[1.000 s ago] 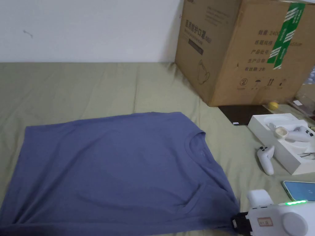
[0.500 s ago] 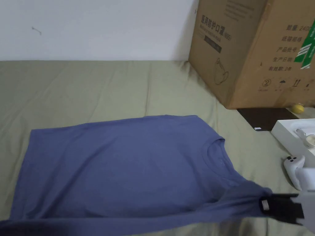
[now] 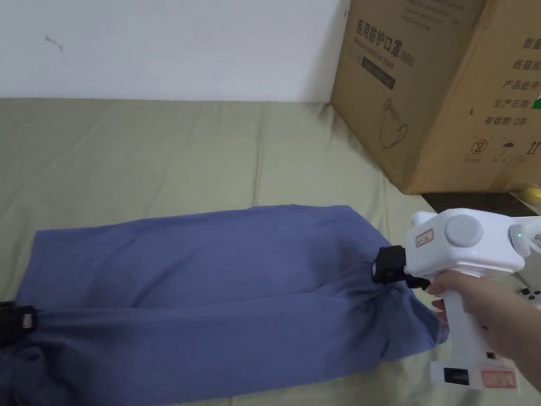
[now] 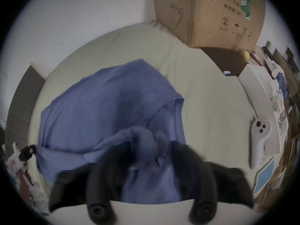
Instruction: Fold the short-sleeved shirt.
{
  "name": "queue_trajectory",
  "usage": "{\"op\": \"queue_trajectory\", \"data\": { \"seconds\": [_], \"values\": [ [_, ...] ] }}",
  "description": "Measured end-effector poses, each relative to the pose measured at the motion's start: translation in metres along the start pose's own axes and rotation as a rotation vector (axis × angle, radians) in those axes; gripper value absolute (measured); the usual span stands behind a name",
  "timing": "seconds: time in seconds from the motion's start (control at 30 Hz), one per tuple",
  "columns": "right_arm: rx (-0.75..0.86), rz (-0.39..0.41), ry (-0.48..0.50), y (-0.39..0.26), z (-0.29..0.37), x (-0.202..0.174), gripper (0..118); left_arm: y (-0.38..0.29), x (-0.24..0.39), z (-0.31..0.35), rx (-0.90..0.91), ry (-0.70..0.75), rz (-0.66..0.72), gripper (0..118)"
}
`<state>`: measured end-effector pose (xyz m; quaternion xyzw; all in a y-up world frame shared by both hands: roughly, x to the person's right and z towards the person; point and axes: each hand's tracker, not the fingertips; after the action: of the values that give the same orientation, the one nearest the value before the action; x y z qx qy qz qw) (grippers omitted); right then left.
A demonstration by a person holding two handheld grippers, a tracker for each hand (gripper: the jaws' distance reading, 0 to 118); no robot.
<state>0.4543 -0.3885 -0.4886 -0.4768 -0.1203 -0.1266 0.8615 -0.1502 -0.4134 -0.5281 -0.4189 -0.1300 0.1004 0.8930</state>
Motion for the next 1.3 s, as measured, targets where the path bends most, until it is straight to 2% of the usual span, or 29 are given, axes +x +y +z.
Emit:
{"op": "queue_trajectory", "data": {
  "seconds": [0.03,0.13,0.23,0.37,0.4,0.43,0.5,0.53,0.57,0.6,0.63,0.7,0.73,0.8,0.87,0.93,1.0,1.03,1.07,1.1,1.13,1.17,1.2,1.23,1.3],
  "values": [
    [0.023,-0.015,0.002,-0.002,-0.005,0.003,117,-0.001,0.001,-0.002,0.001,0.005,0.009,116],
    [0.119,-0.041,0.019,-0.013,0.007,0.005,112,-0.008,0.007,0.016,0.108,0.018,-0.001,116],
    [0.172,-0.036,0.010,-0.034,0.031,0.010,112,-0.017,0.017,0.042,0.113,-0.010,-0.007,116],
    [0.418,0.029,0.118,-0.081,0.101,-0.003,112,-0.044,0.050,0.103,0.274,-0.074,0.000,115],
    [0.518,0.042,0.141,-0.101,0.121,-0.007,111,-0.057,0.061,0.124,0.355,-0.103,0.015,112],
    [0.605,0.061,0.181,-0.121,0.136,-0.010,107,-0.071,0.073,0.144,0.431,-0.110,0.008,104],
    [0.687,0.114,0.235,-0.156,0.162,-0.017,82,-0.097,0.086,0.173,0.540,-0.080,-0.036,61],
    [0.722,0.141,0.218,-0.174,0.177,-0.026,56,-0.110,0.097,0.187,0.586,-0.054,-0.057,35],
    [0.748,0.155,0.200,-0.190,0.188,-0.035,13,-0.122,0.107,0.198,0.625,-0.029,-0.084,3],
    [0.760,0.154,0.178,-0.204,0.195,-0.042,0,-0.132,0.116,0.211,0.664,0.004,-0.112,0],
    [0.776,0.128,0.178,-0.218,0.204,-0.047,0,-0.142,0.123,0.220,0.689,0.015,-0.128,0],
    [0.751,0.050,0.280,-0.232,0.207,-0.041,0,-0.156,0.122,0.232,0.695,-0.019,-0.135,0],
    [0.730,0.029,0.289,-0.238,0.210,-0.043,0,-0.160,0.118,0.236,0.698,-0.008,-0.128,0],
    [0.712,0.040,0.273,-0.243,0.215,-0.046,0,-0.151,0.117,0.239,0.650,-0.002,-0.112,0],
    [0.697,0.081,0.274,-0.243,0.217,-0.045,0,-0.130,0.102,0.231,0.514,0.003,-0.081,0],
    [0.707,0.156,0.254,-0.240,0.222,-0.047,0,-0.092,0.086,0.201,0.229,0.000,-0.024,0],
    [0.703,0.184,0.261,-0.237,0.224,-0.049,0,-0.066,0.065,0.163,-0.026,0.054,0.059,0],
    [0.699,0.191,0.270,-0.235,0.225,-0.050,0,-0.057,0.051,0.141,-0.102,0.011,0.090,0],
    [0.695,0.193,0.279,-0.234,0.225,-0.050,0,-0.052,0.041,0.126,-0.106,-0.004,0.120,1],
    [0.692,0.194,0.290,-0.236,0.224,-0.051,0,-0.046,0.032,0.111,-0.095,0.039,0.150,10],
    [0.684,0.189,0.302,-0.235,0.223,-0.051,0,-0.047,0.029,0.100,-0.094,0.074,0.162,37],
    [0.673,0.186,0.312,-0.234,0.222,-0.051,0,-0.044,0.023,0.088,-0.083,0.097,0.155,83],
    [0.664,0.182,0.318,-0.235,0.219,-0.051,0,-0.040,0.019,0.074,-0.095,0.110,0.141,109],
    [0.653,0.180,0.323,-0.235,0.216,-0.051,0,-0.040,0.016,0.061,-0.119,0.120,0.129,118],
    [0.630,0.186,0.322,-0.234,0.209,-0.051,0,-0.047,0.013,0.045,-0.153,0.198,0.105,117]
  ]
}}
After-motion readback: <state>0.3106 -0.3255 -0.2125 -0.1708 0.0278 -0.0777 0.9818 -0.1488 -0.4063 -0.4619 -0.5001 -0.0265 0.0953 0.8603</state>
